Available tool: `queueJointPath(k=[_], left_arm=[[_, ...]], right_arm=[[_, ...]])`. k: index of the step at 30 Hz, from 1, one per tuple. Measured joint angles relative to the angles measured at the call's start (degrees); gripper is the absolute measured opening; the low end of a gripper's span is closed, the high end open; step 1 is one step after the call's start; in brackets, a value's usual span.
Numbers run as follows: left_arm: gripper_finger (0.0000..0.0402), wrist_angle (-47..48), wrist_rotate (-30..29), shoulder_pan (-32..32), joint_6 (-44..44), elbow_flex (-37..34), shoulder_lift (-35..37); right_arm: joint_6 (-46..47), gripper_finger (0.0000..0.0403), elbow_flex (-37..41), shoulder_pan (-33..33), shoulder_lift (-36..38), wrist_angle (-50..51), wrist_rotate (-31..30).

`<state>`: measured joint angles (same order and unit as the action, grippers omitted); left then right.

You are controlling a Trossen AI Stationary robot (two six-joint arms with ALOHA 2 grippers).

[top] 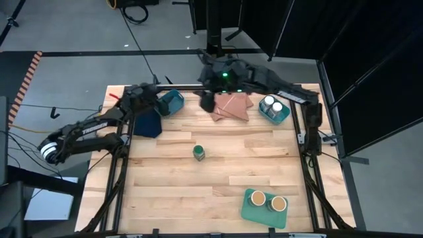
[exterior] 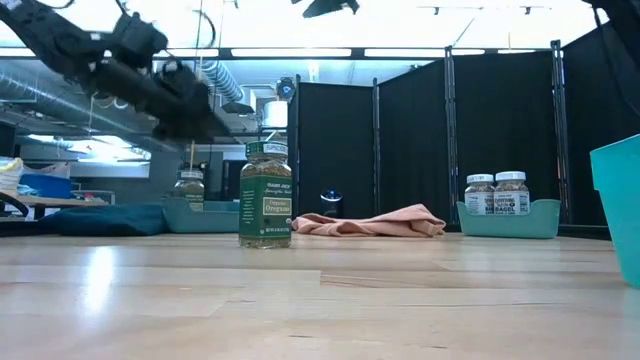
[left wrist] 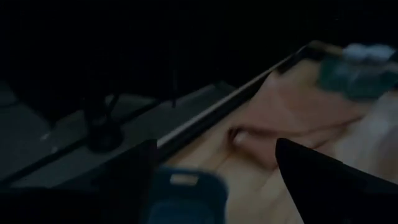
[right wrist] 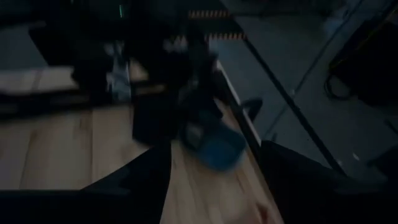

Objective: Sort spices by type
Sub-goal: Put the green seasoning bottle into the blue bin

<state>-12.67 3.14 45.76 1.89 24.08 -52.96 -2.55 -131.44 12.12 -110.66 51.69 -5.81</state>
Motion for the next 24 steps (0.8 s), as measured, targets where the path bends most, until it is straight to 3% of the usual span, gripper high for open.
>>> queueJointPath(k=[7,15,21,24], left_arm=[[0.0333,4.92,7.1,-0.02,-0.22,8.47,8.1],[0.0333,9.56,16.94,-0.11,4.79,16.75,14.56],[0.0333,11.36,23.21,-0.11,7.17,19.49,19.3],[0.0333,11.59,23.53,-0.11,9.07,19.53,21.71]], right_arm=[[-0.63,0.025,-0.09,-4.02,5.79,11.25,-0.58],[-2.2,0.0243,1.38,-11.5,4.93,16.78,-0.27],[-2.41,0.0255,9.84,-14.8,4.82,14.72,-1.03],[-3.35,0.0269,15.5,-15.84,4.91,8.14,-1.57]])
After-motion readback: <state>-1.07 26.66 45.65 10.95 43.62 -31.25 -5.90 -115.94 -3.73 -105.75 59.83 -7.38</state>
